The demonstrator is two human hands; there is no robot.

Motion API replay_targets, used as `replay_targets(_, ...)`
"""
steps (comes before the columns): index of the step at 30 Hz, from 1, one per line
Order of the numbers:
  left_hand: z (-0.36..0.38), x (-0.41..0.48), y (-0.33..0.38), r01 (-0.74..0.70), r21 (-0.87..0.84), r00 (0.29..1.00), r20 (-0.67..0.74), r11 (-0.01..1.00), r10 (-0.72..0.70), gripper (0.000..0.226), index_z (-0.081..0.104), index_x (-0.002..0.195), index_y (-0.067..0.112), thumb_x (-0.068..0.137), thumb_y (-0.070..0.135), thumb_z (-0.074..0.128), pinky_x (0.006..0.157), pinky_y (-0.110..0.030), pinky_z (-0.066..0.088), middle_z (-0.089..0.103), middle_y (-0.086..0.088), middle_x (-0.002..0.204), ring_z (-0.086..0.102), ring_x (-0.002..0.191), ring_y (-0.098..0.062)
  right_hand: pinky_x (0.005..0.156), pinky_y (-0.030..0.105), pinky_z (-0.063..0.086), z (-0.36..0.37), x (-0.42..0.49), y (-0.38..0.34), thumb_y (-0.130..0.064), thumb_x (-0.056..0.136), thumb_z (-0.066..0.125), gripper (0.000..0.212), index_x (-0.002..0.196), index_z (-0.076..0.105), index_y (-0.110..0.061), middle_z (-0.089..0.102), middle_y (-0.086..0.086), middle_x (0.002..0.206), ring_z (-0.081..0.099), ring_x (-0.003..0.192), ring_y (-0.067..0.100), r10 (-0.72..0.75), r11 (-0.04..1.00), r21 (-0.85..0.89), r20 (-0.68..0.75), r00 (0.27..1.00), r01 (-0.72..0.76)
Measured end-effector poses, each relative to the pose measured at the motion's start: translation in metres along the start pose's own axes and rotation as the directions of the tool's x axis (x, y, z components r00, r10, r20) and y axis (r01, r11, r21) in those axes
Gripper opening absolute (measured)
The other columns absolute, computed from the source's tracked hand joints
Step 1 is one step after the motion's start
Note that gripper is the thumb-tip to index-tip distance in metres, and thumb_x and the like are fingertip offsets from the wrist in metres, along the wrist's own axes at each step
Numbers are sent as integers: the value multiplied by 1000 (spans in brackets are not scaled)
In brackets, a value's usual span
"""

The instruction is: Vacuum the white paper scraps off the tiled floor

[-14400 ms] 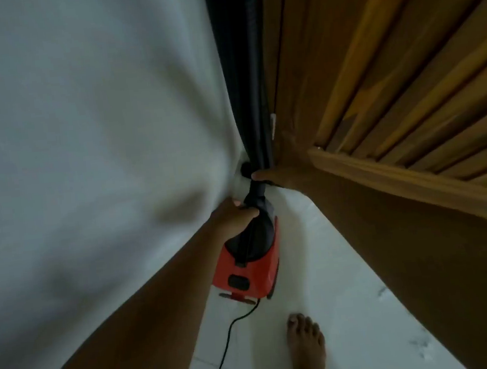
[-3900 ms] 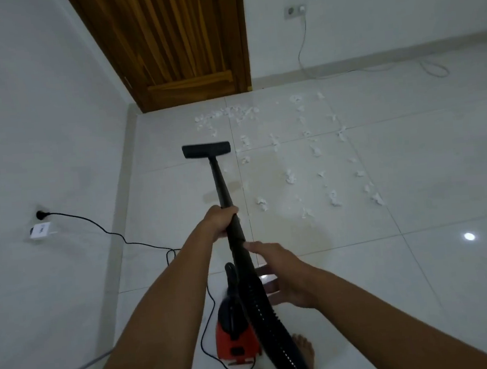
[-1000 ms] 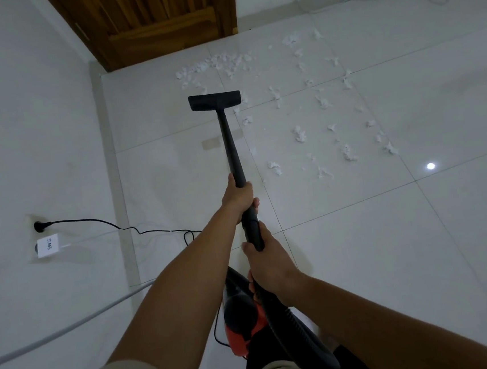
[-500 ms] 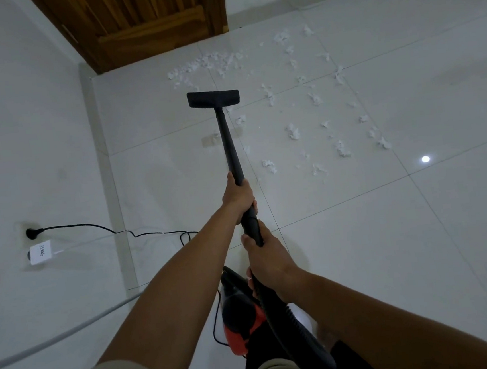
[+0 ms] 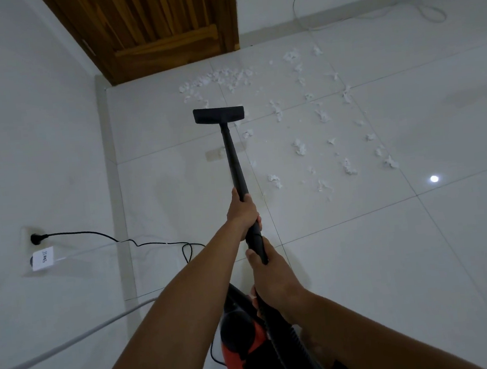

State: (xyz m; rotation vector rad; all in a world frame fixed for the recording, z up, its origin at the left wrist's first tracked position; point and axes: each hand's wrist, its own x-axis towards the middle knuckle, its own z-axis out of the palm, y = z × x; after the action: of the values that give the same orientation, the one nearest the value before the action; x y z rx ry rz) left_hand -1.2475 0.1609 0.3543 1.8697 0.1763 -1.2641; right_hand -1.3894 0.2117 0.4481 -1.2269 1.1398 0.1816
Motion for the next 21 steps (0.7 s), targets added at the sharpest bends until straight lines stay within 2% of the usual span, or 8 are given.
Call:
replay_targets(4,11,0,-1,22,-21,1000,1,1000,-22,56,11,159,50,110,36,34,46,-25,49,53,-8,80,49,55,-15,60,36,59,-12,0,2,-38,110,36,42,152,36,-33,68,21,90,62,61,21,6,999,-32,5,1000,-6)
replay_targets(7,20,0,-6,53,-20,999,6,998,-52,57,10,159,51,110,35,33,48,-27,50,53,-8,79,48,55,-15,65,39,60,-23,1,4,-36,110,36,41,151,37,-32,65,16,88,62,65,23,31,999,-29,27,999,-30)
replay_targets(10,32,5,-13,63,6,998,6,998,-63,58,8,161,48,110,33,33,60,-33,53,54,-9,73,50,55,-17,72,45,61,-35,5,10,-35,110,37,38,148,40,-29,63,14,89,62,68,25,52,998,-37,49,997,-50)
replay_targets(11,36,8,-15,67,3,998,7,998,-67,58,8,161,48,111,32,33,62,-34,53,54,-9,71,50,54,-17,71,46,61,-40,7,13,-34,110,37,38,147,39,-29,62,14,89,62,66,25,59,997,-48,58,997,-56)
replay_targets(12,40,11,-18,73,-7,997,9,997,-73,58,7,161,48,111,32,33,60,-34,53,53,-8,70,50,53,-17,65,42,62,-44,10,16,-34,110,37,38,147,39,-29,62,13,89,61,62,23,68,996,-59,67,995,-64)
replay_targets(15,50,21,-28,87,-27,996,15,996,-86,60,5,160,49,111,30,32,51,-31,51,52,-7,68,48,51,-16,44,24,49,-55,24,26,-34,110,38,39,148,38,-30,61,9,86,57,48,13,101,990,-110,77,992,-93)
replay_targets(17,57,30,-39,89,-27,996,8,996,-89,60,5,161,48,111,30,32,51,-31,50,51,-8,69,49,52,-16,41,20,46,-60,32,34,-35,110,38,42,152,34,-34,62,8,90,57,49,11,124,983,-142,76,989,-112)
replay_targets(21,71,50,-62,104,-16,994,18,994,-104,58,8,161,47,111,28,31,56,-32,51,52,-9,76,50,56,-16,45,25,49,-68,49,56,-35,110,38,52,158,21,-41,61,13,97,57,51,14,158,980,-141,106,982,-142)
